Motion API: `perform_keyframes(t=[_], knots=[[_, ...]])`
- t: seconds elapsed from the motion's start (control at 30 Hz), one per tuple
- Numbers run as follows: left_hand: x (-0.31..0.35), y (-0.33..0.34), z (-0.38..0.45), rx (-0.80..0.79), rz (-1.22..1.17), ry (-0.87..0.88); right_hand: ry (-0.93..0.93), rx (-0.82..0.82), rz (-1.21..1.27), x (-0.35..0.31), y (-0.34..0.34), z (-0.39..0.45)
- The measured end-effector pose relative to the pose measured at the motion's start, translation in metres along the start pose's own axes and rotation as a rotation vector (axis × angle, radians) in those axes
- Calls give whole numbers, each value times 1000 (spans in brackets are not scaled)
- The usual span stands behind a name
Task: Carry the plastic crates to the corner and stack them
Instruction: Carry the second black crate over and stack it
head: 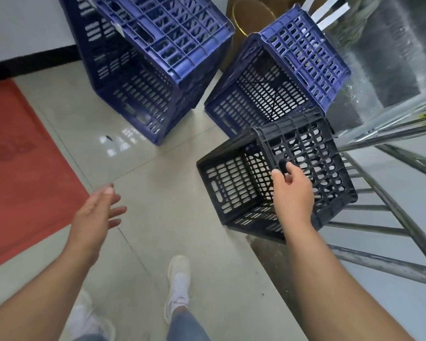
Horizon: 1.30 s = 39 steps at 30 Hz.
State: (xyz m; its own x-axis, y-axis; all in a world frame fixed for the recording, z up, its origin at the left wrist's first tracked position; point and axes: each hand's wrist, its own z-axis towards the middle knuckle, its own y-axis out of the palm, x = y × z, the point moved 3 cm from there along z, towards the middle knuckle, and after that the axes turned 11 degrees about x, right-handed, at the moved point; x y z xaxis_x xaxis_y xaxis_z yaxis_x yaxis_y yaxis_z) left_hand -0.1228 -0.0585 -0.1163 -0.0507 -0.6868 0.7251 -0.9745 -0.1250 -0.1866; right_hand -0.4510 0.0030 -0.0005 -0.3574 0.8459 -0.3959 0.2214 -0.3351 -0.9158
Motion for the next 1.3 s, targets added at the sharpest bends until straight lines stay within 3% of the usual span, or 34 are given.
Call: perform_keyframes(t=[0.2, 0.33, 0.53, 0.73, 1.03, 1.3], knots=[[-16, 45, -9, -18, 55, 2, 34, -204, -213, 38, 11, 31], [-23, 62, -10, -14, 77, 8, -8, -249, -299, 45, 25, 46], [-37, 80, -6, -12, 90, 7, -112, -141, -477, 44, 44, 50], [-53, 87, 2, -35, 111, 9, -143, -2, -499, 49, 57, 45], [-73, 69, 13, -34, 143, -2, -206, 70, -255, 43, 65, 41], [-77, 45, 12, -13, 211, 0, -306, 81, -210, 16, 32, 32]])
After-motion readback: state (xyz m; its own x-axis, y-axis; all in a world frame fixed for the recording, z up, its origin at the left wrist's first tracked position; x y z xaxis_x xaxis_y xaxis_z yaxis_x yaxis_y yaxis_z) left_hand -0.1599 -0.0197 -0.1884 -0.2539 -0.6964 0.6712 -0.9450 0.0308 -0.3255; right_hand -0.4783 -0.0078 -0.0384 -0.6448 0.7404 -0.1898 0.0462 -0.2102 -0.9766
